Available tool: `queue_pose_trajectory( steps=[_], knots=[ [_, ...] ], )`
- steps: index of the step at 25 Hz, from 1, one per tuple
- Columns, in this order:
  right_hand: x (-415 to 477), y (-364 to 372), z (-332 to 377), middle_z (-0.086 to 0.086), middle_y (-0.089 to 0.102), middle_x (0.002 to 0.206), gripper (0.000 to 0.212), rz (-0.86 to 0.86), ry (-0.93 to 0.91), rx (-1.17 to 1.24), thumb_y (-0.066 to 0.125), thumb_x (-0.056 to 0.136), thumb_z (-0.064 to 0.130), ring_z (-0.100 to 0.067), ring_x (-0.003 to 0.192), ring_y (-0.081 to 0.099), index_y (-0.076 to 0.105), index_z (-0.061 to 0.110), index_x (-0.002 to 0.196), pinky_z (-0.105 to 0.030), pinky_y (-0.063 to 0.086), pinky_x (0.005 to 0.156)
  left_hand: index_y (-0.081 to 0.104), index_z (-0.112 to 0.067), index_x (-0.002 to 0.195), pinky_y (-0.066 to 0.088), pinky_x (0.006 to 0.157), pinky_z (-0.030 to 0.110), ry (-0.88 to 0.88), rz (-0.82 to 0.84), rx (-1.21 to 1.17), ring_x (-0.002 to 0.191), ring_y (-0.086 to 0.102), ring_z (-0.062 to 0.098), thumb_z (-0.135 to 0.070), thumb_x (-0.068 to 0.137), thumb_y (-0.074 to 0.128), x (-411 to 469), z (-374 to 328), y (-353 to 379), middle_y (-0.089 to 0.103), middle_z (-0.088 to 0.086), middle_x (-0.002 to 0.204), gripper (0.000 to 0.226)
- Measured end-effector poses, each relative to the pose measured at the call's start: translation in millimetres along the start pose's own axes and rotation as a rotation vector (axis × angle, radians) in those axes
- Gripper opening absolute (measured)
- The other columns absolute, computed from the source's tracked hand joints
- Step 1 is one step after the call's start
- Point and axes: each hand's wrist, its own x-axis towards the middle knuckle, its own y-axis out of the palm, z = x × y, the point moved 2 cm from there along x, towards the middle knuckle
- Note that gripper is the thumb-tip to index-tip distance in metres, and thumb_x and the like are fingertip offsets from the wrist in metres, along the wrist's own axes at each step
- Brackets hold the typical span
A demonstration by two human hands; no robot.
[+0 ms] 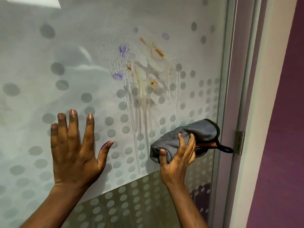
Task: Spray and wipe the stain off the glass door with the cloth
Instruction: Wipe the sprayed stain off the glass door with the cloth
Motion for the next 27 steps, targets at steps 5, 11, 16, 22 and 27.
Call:
queue_pose_trajectory(
  steps=[5, 11, 16, 22, 27],
  knots=[
    [0, 7, 18, -0.004, 0.015, 0.157, 0.064, -0.069, 0.014, 0.083, 0.035, 0.088, 0.07, -0.026, 0.147, 0.011, 0.037, 0.026, 0.136, -0.064, 0.026, 0.108, 0.031, -0.004, 0.148, 0.009, 0.122, 0.05, -0.001, -0.022, 0.008, 0.145, 0.013, 0.042, -0.051, 0.094, 0.043, 2, -2, 0, 0.02, 0.026, 0.154, 0.073],
    [-49, 20, 24, -0.008, 0.022, 0.153, 0.095, 0.18, -0.491, -0.13, 0.057, 0.073, 0.075, -0.024, 0.141, 0.024, 0.02, 0.032, 0.148, -0.043, 0.03, 0.101, 0.045, -0.002, 0.138, 0.013, 0.119, 0.048, -0.098, -0.104, -0.169, 0.141, 0.022, 0.041, -0.041, 0.094, 0.044, 15, -4, -9, 0.034, 0.029, 0.144, 0.058],
    [66, -6, 32, -0.016, 0.019, 0.157, 0.104, -0.008, -0.228, 0.004, 0.044, 0.078, 0.077, -0.025, 0.146, 0.016, 0.018, 0.005, 0.149, -0.049, 0.015, 0.114, 0.042, -0.006, 0.141, 0.011, 0.121, 0.046, -0.115, -0.177, -0.206, 0.147, 0.014, 0.031, -0.042, 0.094, 0.048, 63, 16, -19, 0.029, 0.024, 0.15, 0.06],
    [120, 1, 89, -0.011, 0.016, 0.16, 0.093, -0.05, -0.348, 0.079, 0.056, 0.079, 0.068, -0.026, 0.148, 0.011, 0.028, 0.013, 0.148, -0.045, 0.014, 0.114, 0.034, -0.009, 0.147, 0.005, 0.122, 0.042, -0.075, -0.097, -0.14, 0.147, 0.014, 0.037, -0.049, 0.094, 0.041, 96, 16, -13, 0.026, 0.023, 0.155, 0.067],
    [109, -9, 60, -0.007, 0.019, 0.158, 0.087, 0.158, -0.598, 0.079, 0.065, 0.077, 0.054, -0.024, 0.146, 0.02, 0.03, 0.015, 0.146, -0.036, 0.018, 0.117, 0.029, -0.006, 0.148, 0.003, 0.123, 0.04, -0.071, -0.086, -0.074, 0.147, 0.013, 0.038, -0.049, 0.095, 0.038, 96, 16, -11, 0.025, 0.024, 0.155, 0.069]
  ],
)
